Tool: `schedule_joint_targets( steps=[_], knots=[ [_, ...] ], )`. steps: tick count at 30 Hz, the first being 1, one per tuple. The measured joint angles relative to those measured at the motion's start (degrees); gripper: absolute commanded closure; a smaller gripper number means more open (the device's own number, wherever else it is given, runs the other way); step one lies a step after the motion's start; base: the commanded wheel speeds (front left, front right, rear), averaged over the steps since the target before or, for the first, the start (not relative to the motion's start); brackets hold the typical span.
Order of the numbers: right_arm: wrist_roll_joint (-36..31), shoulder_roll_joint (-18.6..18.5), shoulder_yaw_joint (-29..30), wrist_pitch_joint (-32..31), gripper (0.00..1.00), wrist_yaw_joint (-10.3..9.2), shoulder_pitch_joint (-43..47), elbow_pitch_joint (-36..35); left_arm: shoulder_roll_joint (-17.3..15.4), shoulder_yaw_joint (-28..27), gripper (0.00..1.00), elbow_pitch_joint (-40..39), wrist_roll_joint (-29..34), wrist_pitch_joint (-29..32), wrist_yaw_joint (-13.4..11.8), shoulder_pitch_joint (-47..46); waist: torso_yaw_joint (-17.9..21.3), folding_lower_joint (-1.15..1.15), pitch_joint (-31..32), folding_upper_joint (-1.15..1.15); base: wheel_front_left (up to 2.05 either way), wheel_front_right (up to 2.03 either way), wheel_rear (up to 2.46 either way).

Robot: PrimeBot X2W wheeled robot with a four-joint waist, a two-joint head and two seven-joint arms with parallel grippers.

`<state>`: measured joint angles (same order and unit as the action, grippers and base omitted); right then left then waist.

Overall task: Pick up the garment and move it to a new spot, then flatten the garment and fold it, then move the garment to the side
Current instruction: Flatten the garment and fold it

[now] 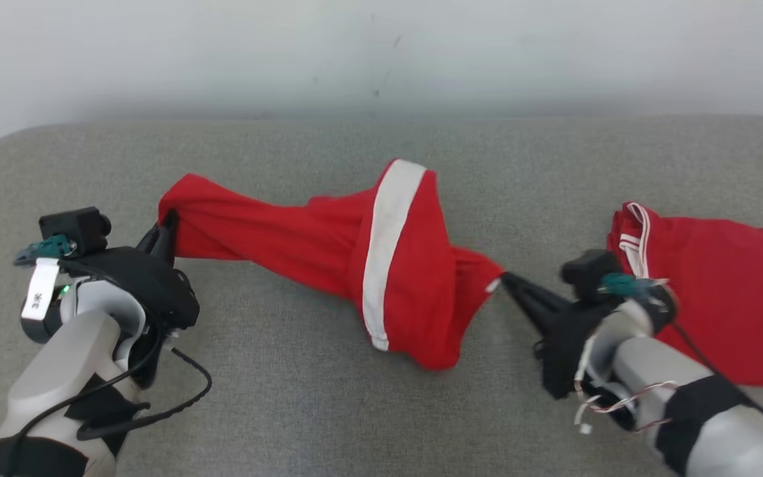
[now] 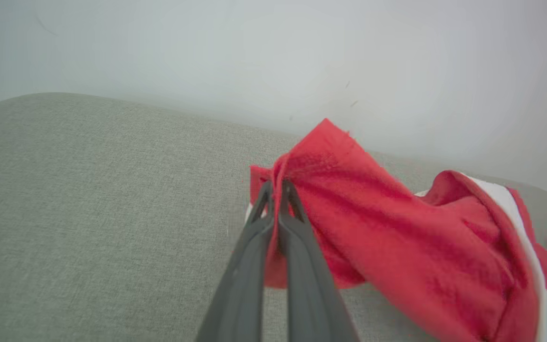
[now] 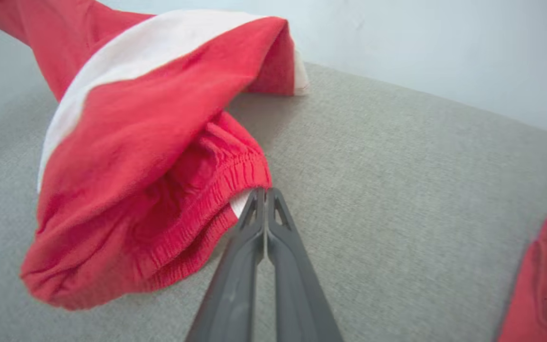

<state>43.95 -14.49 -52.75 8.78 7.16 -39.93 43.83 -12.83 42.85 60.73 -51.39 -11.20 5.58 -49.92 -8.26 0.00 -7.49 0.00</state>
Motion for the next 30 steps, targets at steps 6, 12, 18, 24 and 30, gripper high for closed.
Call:
schedule_joint_targets(
  steps=[6,12,18,24,30],
  knots=[
    [3.5,-4.8,2.0,4.2,1.0,0.42,3.7,0.0,-0.1,0.0,1.0,0.4,-0.2,-0.9,0.5,3.3,0.7,0.0,3.3,0.0,0.0,0.0,0.0],
    [6.6,-6.8,4.6,5.0,1.0,0.46,8.4,-1.8,-0.1,0.3,1.0,-1.4,-0.4,-1.5,1.0,8.8,1.0,-0.01,6.4,-0.01,0.0,0.0,0.0],
    [8.4,-7.2,5.9,5.4,1.0,0.48,10.3,-4.2,-0.8,0.8,1.0,-3.1,-0.5,-2.0,1.0,12.5,1.3,-0.01,8.7,-0.01,0.0,0.0,0.0],
    [9.3,-7.6,5.3,5.4,1.0,0.42,14.8,-5.1,0.7,3.8,1.0,-3.8,0.0,-2.0,1.0,19.1,1.7,-0.01,9.2,-0.01,0.0,0.0,0.0],
    [10.2,-8.3,5.0,5.4,1.0,0.41,16.1,-7.2,1.6,5.3,1.0,-5.6,0.4,-1.8,1.0,21.1,1.8,-0.01,7.9,-0.01,0.0,0.0,0.0]
  ],
)
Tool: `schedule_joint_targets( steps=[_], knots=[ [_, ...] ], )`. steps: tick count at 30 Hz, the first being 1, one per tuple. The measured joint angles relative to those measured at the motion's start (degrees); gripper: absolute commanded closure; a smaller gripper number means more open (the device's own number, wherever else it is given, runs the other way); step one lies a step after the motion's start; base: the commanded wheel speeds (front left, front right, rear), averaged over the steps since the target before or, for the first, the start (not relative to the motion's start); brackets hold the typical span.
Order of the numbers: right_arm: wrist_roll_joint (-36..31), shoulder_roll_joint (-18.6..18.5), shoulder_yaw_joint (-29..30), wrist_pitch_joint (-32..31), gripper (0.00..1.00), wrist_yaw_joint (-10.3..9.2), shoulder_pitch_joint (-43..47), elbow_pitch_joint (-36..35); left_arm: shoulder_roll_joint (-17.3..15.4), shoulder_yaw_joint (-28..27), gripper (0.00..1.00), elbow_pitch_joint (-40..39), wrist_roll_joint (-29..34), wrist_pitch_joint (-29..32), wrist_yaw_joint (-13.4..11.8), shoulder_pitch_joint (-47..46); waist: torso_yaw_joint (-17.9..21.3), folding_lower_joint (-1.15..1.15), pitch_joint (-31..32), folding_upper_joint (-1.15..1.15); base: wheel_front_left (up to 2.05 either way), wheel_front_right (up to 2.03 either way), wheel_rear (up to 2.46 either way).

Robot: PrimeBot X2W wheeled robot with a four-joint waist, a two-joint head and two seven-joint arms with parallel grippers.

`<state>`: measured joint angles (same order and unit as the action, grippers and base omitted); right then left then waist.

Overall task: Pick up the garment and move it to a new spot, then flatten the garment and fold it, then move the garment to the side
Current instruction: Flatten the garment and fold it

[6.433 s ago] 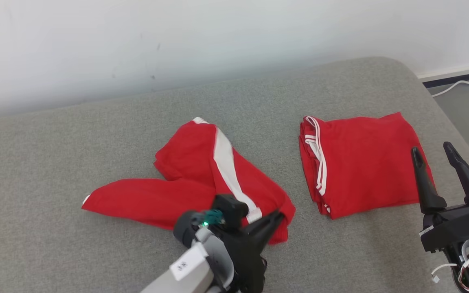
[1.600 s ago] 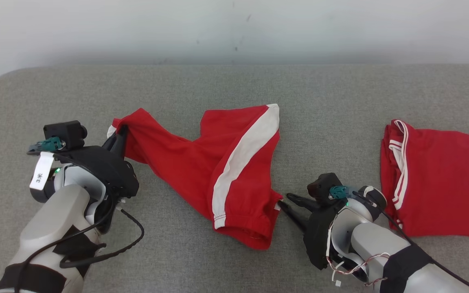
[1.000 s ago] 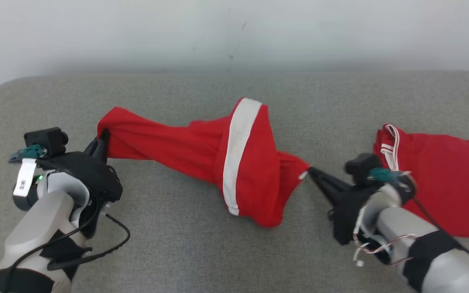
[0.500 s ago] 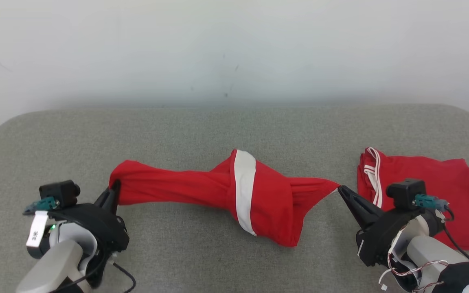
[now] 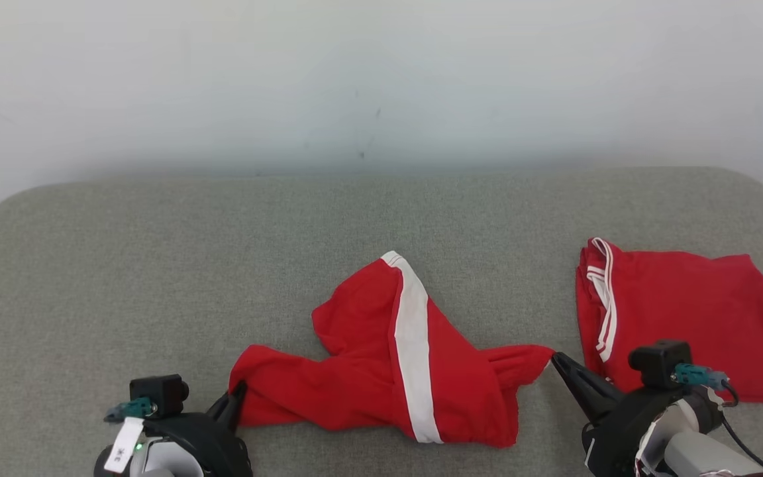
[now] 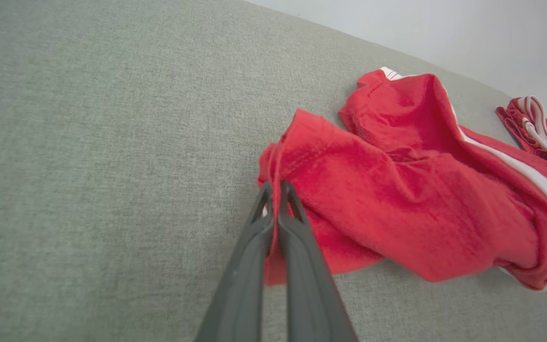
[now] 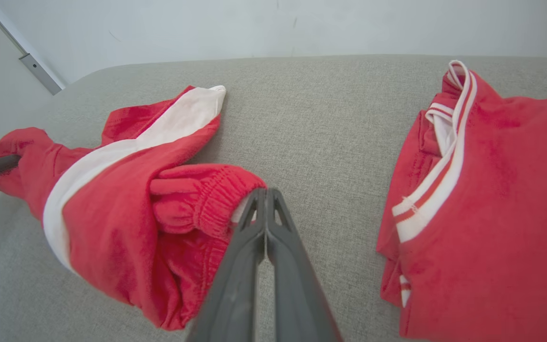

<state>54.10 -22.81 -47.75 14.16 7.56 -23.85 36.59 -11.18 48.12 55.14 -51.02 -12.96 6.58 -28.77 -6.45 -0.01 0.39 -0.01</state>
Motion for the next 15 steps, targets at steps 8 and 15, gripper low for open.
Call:
schedule_joint_targets(
  steps=[8,15],
  knots=[
    [2.0,0.1,-0.6,-4.7,1.0,0.0,-11.1,-0.4,-1.7,-3.4,1.0,-0.8,-2.0,4.7,0.5,-10.8,0.5,0.02,-4.7,0.01,0.0,0.0,0.0],
    [2.0,3.0,5.3,-10.3,1.0,0.0,-38.5,3.9,-5.7,-8.8,1.0,-2.8,-2.8,7.8,0.4,-35.9,1.4,0.03,-10.0,0.02,0.0,0.0,0.0]
  ],
)
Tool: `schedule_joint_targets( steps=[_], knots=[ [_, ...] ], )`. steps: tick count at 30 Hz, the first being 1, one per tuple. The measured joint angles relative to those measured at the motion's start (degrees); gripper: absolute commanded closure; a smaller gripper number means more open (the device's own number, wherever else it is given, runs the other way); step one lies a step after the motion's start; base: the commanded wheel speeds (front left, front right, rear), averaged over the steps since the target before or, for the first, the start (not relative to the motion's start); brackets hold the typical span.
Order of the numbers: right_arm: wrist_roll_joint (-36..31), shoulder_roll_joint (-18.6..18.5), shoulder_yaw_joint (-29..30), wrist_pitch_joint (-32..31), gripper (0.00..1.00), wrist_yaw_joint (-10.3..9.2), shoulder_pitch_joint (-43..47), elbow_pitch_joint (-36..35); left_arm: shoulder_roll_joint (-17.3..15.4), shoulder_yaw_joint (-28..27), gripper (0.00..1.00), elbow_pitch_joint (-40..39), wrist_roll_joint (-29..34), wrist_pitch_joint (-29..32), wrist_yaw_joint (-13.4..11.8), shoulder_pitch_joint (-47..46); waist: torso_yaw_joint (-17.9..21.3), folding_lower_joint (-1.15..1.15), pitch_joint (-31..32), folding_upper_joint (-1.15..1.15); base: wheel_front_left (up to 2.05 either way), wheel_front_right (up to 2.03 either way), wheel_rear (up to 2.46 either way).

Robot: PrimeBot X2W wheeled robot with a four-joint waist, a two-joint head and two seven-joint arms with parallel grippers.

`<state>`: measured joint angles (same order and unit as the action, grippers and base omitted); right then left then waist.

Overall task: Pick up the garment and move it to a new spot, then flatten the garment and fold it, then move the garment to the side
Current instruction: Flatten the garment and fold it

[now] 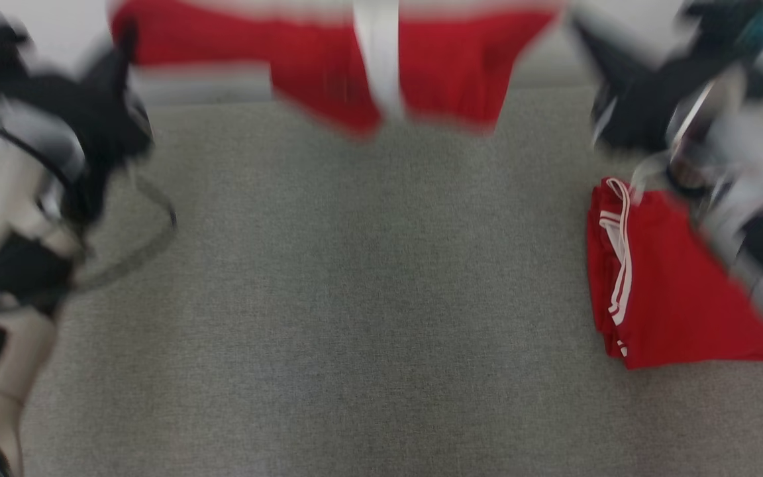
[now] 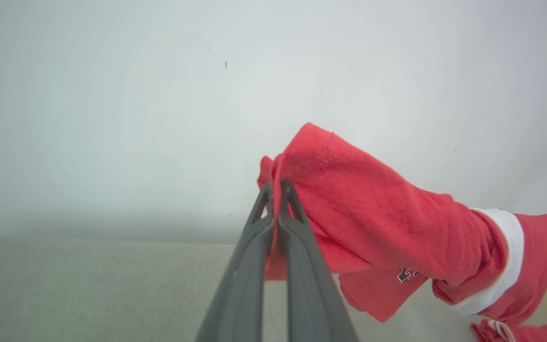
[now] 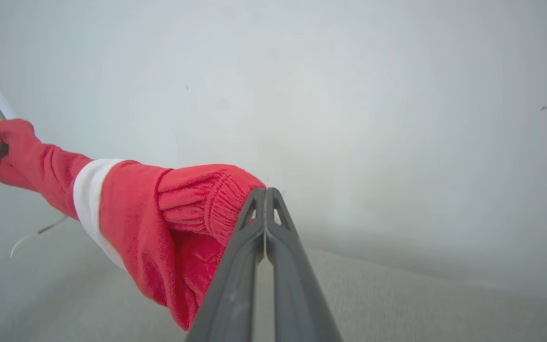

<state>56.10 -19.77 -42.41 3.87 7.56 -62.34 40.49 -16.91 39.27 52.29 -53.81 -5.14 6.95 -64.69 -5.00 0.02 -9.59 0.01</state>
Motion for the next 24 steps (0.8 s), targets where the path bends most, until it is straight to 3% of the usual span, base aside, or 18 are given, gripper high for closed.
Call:
schedule_joint_targets(
  steps=[3,6,9,12,15,24],
  knots=[
    [0.8,-0.2,4.8,4.4,1.0,-0.01,-9.9,-3.6,0.0,-3.5,1.0,-5.5,-0.4,-3.4,-0.4,-7.5,0.4,-0.01,-2.4,-0.01,0.0,0.0,0.0],
    [0.8,-1.4,4.9,7.5,1.0,-0.01,-10.1,-6.2,1.1,-4.5,1.0,-8.2,-0.9,-6.1,-0.4,-6.4,0.6,-0.02,-4.8,-0.02,0.0,0.0,0.0],
    [-1.7,-2.5,-1.6,7.2,1.0,-0.02,-3.4,-4.6,2.4,-2.1,1.0,-5.3,-0.7,-6.4,-0.4,0.8,0.5,0.01,-6.7,0.02,0.0,0.0,0.0],
    [-0.5,-2.6,-3.9,7.3,1.0,-0.03,6.6,-3.5,3.3,-0.9,1.0,-2.2,-1.7,-6.4,-0.4,10.8,0.0,0.01,-7.4,0.02,0.0,0.0,0.0],
    [-0.2,-3.0,-5.1,7.7,1.0,-0.02,10.6,-3.5,3.7,0.9,1.0,-1.2,-1.6,-6.4,-0.3,15.2,-0.3,-0.02,-7.2,0.01,0.0,0.0,0.0],
    [2.4,-3.6,-4.5,9.3,1.0,-0.02,15.6,-0.5,5.0,3.0,1.0,0.9,-0.9,-6.5,0.1,17.6,-0.7,-0.02,-5.6,0.0,0.0,0.0,0.0]
  ],
)
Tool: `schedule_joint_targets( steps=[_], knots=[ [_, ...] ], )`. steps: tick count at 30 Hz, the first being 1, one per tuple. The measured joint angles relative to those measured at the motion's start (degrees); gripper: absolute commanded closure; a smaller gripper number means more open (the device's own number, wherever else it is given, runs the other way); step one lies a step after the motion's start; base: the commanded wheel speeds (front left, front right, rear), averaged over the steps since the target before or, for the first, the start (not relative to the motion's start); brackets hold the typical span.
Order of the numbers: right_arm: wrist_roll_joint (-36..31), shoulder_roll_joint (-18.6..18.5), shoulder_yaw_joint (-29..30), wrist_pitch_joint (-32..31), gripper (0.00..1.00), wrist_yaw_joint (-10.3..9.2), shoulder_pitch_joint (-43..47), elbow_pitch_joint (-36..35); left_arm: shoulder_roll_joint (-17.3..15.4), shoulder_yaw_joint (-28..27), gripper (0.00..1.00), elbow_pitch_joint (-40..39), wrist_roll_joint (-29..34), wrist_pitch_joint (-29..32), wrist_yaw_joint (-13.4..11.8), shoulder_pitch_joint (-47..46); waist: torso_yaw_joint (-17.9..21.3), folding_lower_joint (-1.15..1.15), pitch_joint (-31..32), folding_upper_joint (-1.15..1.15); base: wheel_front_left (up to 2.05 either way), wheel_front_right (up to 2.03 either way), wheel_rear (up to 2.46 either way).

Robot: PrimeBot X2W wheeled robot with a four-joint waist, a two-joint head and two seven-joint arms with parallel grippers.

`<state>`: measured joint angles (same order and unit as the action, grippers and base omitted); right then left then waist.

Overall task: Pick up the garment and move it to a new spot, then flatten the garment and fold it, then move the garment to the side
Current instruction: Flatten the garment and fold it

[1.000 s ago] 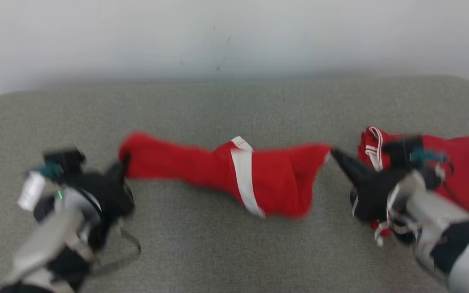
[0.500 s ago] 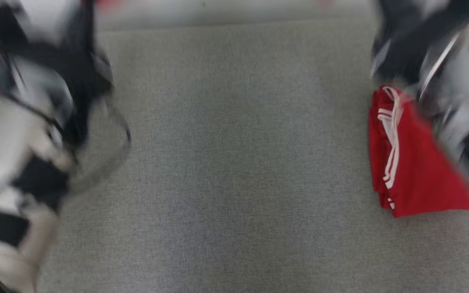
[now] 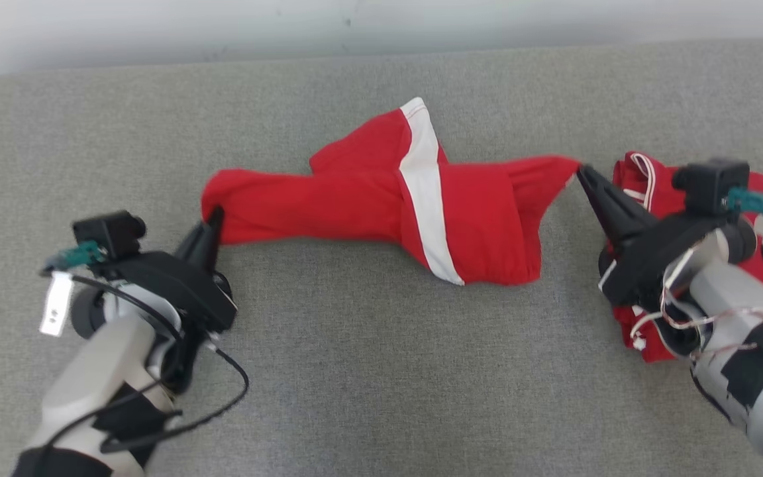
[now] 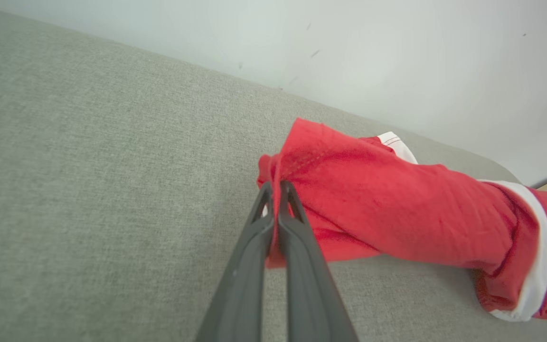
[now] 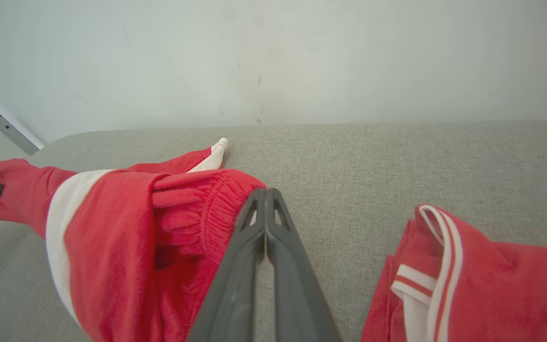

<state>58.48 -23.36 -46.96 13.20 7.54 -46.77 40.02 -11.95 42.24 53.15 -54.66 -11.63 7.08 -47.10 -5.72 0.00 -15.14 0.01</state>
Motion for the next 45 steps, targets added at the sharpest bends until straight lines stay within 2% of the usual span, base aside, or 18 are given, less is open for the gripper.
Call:
schedule_joint_targets(
  steps=[8,17,31,39,41,45],
  knots=[
    [2.2,-0.5,-0.5,0.5,1.0,0.0,7.8,0.3,1.5,1.3,1.0,1.0,0.0,-0.5,0.0,4.7,-1.3,0.0,2.5,0.0,0.0,0.0,0.0],
    [3.3,-0.6,-0.9,0.9,1.0,0.0,12.3,-0.2,2.6,2.4,1.0,1.8,0.0,-1.0,0.1,8.4,-3.4,-0.01,6.8,-0.01,0.0,0.0,0.0],
    [7.7,-1.4,-0.5,1.0,1.0,0.0,22.9,-5.7,0.3,3.9,1.0,-1.9,-0.2,-1.5,0.1,18.7,-4.5,-0.02,16.3,-0.02,0.0,0.0,0.0],
    [6.0,-1.1,-2.6,0.5,1.0,-0.15,21.9,-4.2,0.2,3.2,1.0,-3.4,-0.4,-1.6,0.0,19.8,-3.3,-0.01,16.0,-0.01,0.0,0.0,0.0],
    [3.5,-1.0,-3.9,-0.1,1.0,-0.56,20.1,-3.6,0.0,2.7,1.0,-3.8,-0.4,-1.6,-0.2,19.5,-3.1,-0.01,15.5,-0.02,0.0,0.0,0.0],
    [3.4,0.0,-2.4,0.4,1.0,-1.52,16.4,-3.4,-0.1,1.7,1.0,-5.2,-0.7,-2.1,-1.3,17.5,-2.8,0.0,14.3,-0.01,0.0,0.0,0.0]
  ],
)
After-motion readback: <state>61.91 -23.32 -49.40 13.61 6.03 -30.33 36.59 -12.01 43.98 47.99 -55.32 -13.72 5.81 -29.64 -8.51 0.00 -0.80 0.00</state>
